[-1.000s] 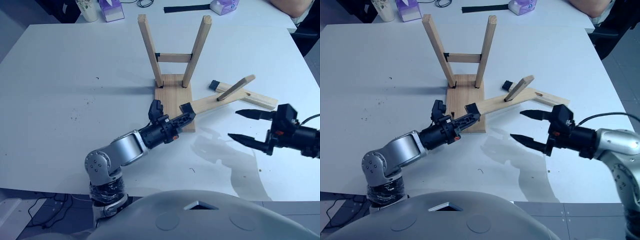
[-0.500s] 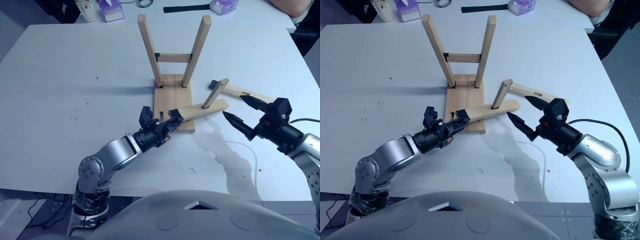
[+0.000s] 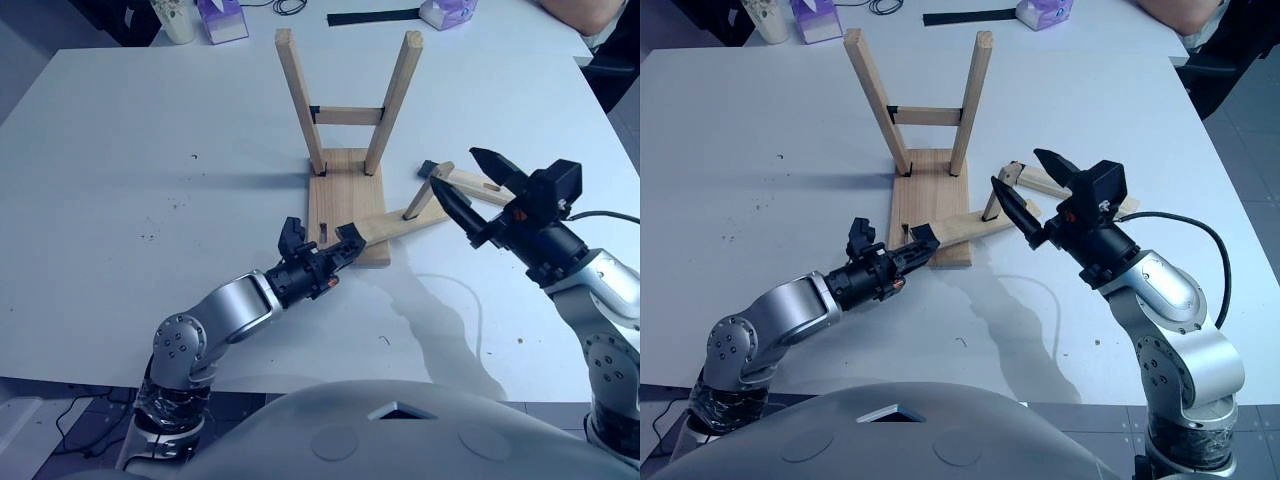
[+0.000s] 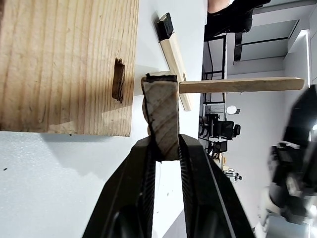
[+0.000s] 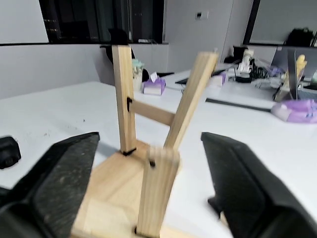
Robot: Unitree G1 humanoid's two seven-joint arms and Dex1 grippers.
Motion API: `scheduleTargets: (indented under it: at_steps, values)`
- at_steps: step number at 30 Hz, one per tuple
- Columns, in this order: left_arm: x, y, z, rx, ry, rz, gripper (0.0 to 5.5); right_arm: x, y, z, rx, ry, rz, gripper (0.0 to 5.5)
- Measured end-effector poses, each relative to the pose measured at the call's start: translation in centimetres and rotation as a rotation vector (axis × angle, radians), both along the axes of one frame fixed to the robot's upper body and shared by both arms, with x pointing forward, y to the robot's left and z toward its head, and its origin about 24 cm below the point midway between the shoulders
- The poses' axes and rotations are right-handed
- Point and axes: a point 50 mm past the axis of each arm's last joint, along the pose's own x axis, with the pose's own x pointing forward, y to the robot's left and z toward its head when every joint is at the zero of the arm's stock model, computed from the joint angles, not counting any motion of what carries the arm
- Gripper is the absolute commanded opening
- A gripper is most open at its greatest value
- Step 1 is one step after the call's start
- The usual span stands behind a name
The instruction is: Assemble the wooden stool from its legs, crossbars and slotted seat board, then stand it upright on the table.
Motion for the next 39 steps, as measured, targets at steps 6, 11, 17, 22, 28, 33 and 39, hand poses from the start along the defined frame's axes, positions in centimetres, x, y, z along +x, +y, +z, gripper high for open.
scheduleTargets:
  at_steps: [6, 11, 17, 22, 28, 33, 39]
  values:
    - [0.1, -0.1, 0.0, 0.005, -0.009, -0.019, 0.58, 0.9, 1.2, 0.9, 0.022, -0.044, 0.022, 2.05]
    - [-0.5, -1.1, -0.2, 0.006, -0.006, -0.101, 0.58, 1.5, 1.2, 0.0, 0.001, -0.015, 0.000, 1.32]
    - [-1.2, -2.9, 0.0, -0.016, -0.008, -0.196, 0.58, 2.1, 0.4, -0.3, -0.028, -0.009, -0.009, 0.40]
    - [-1.4, -4.3, 0.4, -0.075, -0.002, -0.207, 0.58, 2.7, -0.3, 0.6, -0.034, -0.046, -0.015, 0.00]
    - [-1.6, -4.4, 0.1, -0.065, 0.013, -0.220, 0.58, 3.9, -2.2, 2.5, -0.030, -0.114, -0.081, 0.00]
    - [-1.8, -4.4, -0.2, -0.054, 0.025, -0.230, 0.58, 4.1, -2.7, 2.5, -0.035, -0.104, -0.086, 0.00]
    - [-1.8, -4.2, -0.8, -0.041, 0.039, -0.236, 0.58, 4.2, -3.0, 2.5, -0.040, -0.101, -0.094, 0.00]
